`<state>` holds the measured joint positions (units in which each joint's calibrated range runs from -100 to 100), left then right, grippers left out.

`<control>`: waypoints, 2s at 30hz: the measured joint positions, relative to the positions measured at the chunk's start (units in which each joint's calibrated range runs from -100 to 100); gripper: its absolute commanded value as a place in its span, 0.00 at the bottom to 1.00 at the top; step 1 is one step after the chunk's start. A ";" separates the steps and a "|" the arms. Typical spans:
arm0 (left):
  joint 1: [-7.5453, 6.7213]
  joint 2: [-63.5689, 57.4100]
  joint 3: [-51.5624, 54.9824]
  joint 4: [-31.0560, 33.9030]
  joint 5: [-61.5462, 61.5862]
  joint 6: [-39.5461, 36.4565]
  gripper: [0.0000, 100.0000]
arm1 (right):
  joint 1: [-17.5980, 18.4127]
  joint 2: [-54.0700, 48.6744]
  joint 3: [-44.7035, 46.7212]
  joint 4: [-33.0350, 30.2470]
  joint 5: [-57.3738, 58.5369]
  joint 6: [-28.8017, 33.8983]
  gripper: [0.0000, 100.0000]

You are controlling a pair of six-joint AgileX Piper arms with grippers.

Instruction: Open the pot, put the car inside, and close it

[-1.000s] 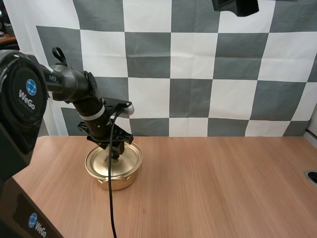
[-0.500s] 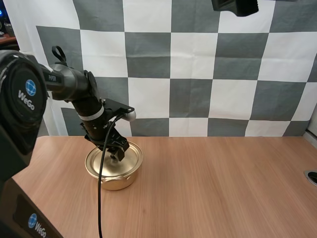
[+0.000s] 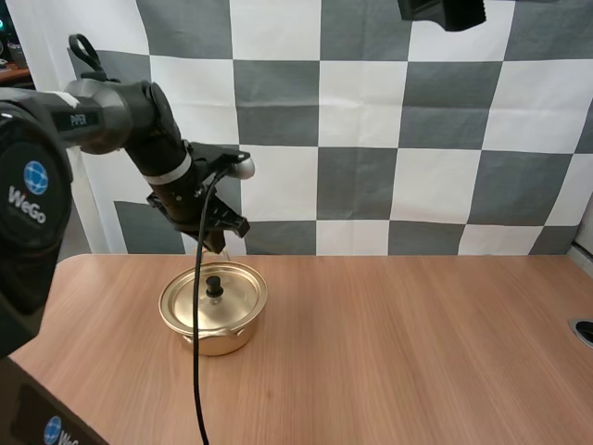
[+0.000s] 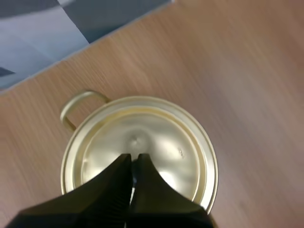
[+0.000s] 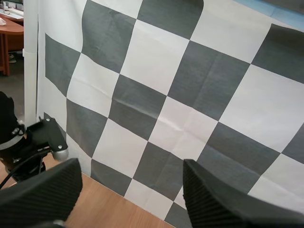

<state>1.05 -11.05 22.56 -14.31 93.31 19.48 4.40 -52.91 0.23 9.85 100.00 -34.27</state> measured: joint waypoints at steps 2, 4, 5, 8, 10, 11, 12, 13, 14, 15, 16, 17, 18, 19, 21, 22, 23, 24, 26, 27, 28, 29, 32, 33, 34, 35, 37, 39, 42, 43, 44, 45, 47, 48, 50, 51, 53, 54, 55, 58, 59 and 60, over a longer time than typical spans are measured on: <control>0.00 -1.32 -1.73 -0.24 0.00 -1.72 0.03 | 0.00 0.12 0.00 -0.64 0.00 0.00 1.00; 0.00 -2.02 -2.57 -0.24 0.00 -2.57 0.03 | 0.00 0.12 0.00 -0.79 0.00 0.00 0.75; 0.00 -2.02 -2.57 -0.24 0.00 -2.57 0.03 | 0.00 0.12 0.00 -1.03 0.00 0.00 0.47; 0.00 -2.71 -3.43 -0.24 0.00 -3.56 0.03 | 0.00 0.24 0.17 -1.60 -0.16 0.00 0.00; 0.00 -3.16 -3.93 -0.24 -0.17 -4.09 0.03 | 0.00 0.24 0.17 -1.70 -0.16 0.00 0.00; 0.00 -3.56 -4.45 -0.24 -0.17 -4.66 0.03 | 0.00 0.24 0.32 -1.99 -0.16 0.00 0.00; 0.00 -4.27 -5.27 0.04 -0.40 -5.50 0.03 | 0.00 0.24 1.46 -3.68 0.00 0.34 0.00; 0.00 -7.09 -5.27 0.04 -0.53 -6.36 0.03 | 0.00 0.24 1.76 -4.20 0.00 0.72 0.00; 0.00 -13.02 -13.95 4.01 -4.68 -14.10 0.03 | -1.24 0.24 7.37 -10.62 -2.17 7.24 0.00; 0.00 -17.14 -17.50 7.54 -7.68 -17.36 0.03 | -1.63 0.24 8.67 -11.89 -4.00 8.73 0.00; 0.00 -19.83 -19.88 9.75 -10.85 -19.16 0.03 | -2.33 0.24 10.77 -13.51 -6.70 10.61 0.00; 0.00 -21.59 -21.00 10.65 -12.98 -19.81 0.00 | -2.91 0.24 14.01 -14.78 -10.46 12.78 0.00; 0.00 -25.37 -22.27 12.51 -15.22 -20.42 0.00 | -3.00 0.24 15.57 -15.20 -12.84 14.38 0.00; 0.00 -27.35 -22.44 12.93 -16.38 -20.42 0.00 | -3.00 0.24 20.03 -15.45 -18.73 16.98 0.00; 0.00 -30.72 -22.44 13.16 -18.28 -20.42 0.00 | -3.00 0.24 24.10 -15.86 -24.34 18.90 0.00; 0.00 -32.59 -22.44 13.16 -19.68 -20.42 0.00 | -3.00 0.24 25.79 -16.00 -26.61 19.78 0.00; 0.00 -34.16 -22.44 13.16 -19.89 -20.42 0.00 | -3.00 0.24 27.92 -16.47 -29.18 20.64 0.00; 0.00 -36.25 -22.44 13.16 -20.25 -20.53 0.00 | -3.00 0.24 30.07 -16.93 -32.51 21.22 0.00; 0.00 -39.74 -22.44 13.24 -20.53 -20.53 0.00 | -3.00 0.55 33.82 -17.33 -37.50 21.95 0.00; 0.00 -41.37 -22.44 13.24 -20.53 -20.78 0.00 | -3.00 0.88 35.91 -17.48 -40.28 22.05 0.00; 0.00 -42.71 -22.28 13.24 -20.71 -21.35 0.00 | -3.00 1.11 37.59 -17.48 -42.60 22.05 0.00; 0.00 -43.86 -21.62 13.24 -20.49 -22.25 0.00 | -3.00 1.66 39.68 -17.78 -45.22 22.05 0.00; 0.00 -44.42 -21.32 13.36 -20.49 -22.88 0.00 | -3.00 2.10 41.38 -18.27 -47.41 22.05 0.00; 0.00 -44.80 -21.08 13.36 -20.49 -23.39 0.00 | -3.00 2.26 41.38 -18.27 -47.41 22.05 0.00; 0.00 -44.99 -21.08 13.36 -20.49 -23.39 0.00 | -3.00 2.43 41.80 -18.28 -48.00 22.05 0.00; 0.00 -45.37 -20.60 13.64 -20.72 -24.27 0.00 | -3.00 2.62 42.64 -18.36 -49.19 22.05 0.00; 0.00 -49.87 -14.89 15.19 -24.83 -32.53 0.00 | -3.00 5.92 50.50 -18.36 -52.86 22.05 0.00; 0.00 -53.94 -9.62 15.52 -31.16 -34.33 0.00 | -3.00 9.56 56.71 -18.36 -70.02 23.40 0.00; -0.39 -58.62 -3.41 15.67 -39.22 -34.58 0.00 | -3.00 13.83 59.81 -18.36 -76.91 25.23 0.00; -0.48 -59.35 -2.07 15.67 -40.68 -34.58 0.00 | -3.00 14.10 59.81 -18.53 -77.31 25.12 0.00; -0.60 -60.66 0.09 15.66 -43.14 -34.58 0.00 | -3.00 14.29 59.81 -18.53 -76.91 25.12 0.00; -0.69 -61.78 1.77 15.66 -44.70 -34.58 0.00 | -3.00 14.39 59.85 -18.53 -76.93 25.12 0.00; -0.88 -64.21 5.10 15.66 -49.58 -34.58 0.00 | -3.00 14.39 59.85 -18.53 -76.47 25.12 0.00; -0.97 -66.56 8.40 15.66 -54.29 -34.58 0.00 | -3.00 14.39 59.85 -18.53 -76.32 25.12 0.00; -0.97 -69.56 12.72 15.55 -59.18 -34.58 0.00 | -3.00 14.21 59.85 -18.57 -73.93 25.03 0.00; -0.97 -70.88 14.39 15.37 -61.67 -34.58 0.00 | -3.00 14.21 59.85 -18.46 -73.52 25.03 0.00; -0.97 -74.19 18.51 14.31 -67.49 -34.58 0.00 | -3.00 14.21 59.85 -17.63 -71.75 25.23 0.00; -0.97 -75.76 20.64 14.31 -70.02 -34.58 0.00 | -3.00 14.21 59.85 -16.96 -70.66 25.23 0.00; -0.97 -77.36 23.22 14.31 -72.46 -34.58 0.00 | -3.00 14.21 59.85 -16.23 -69.34 25.30 0.00; -0.97 -79.98 26.12 14.31 -76.08 -34.58 0.00 | -3.00 14.21 59.85 -14.50 -66.01 25.30 0.00; -0.97 -80.33 26.54 14.31 -76.40 -34.58 0.00 | -3.00 14.21 59.85 -14.32 -66.01 25.30 0.00; -0.97 -80.67 26.95 14.31 -76.71 -34.58 0.00 | -3.00 14.21 59.97 -14.32 -65.67 25.30 0.00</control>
<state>0.08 -91.72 49.51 0.00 16.60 -15.10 1.40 -38.70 60.20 -4.47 34.33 -8.96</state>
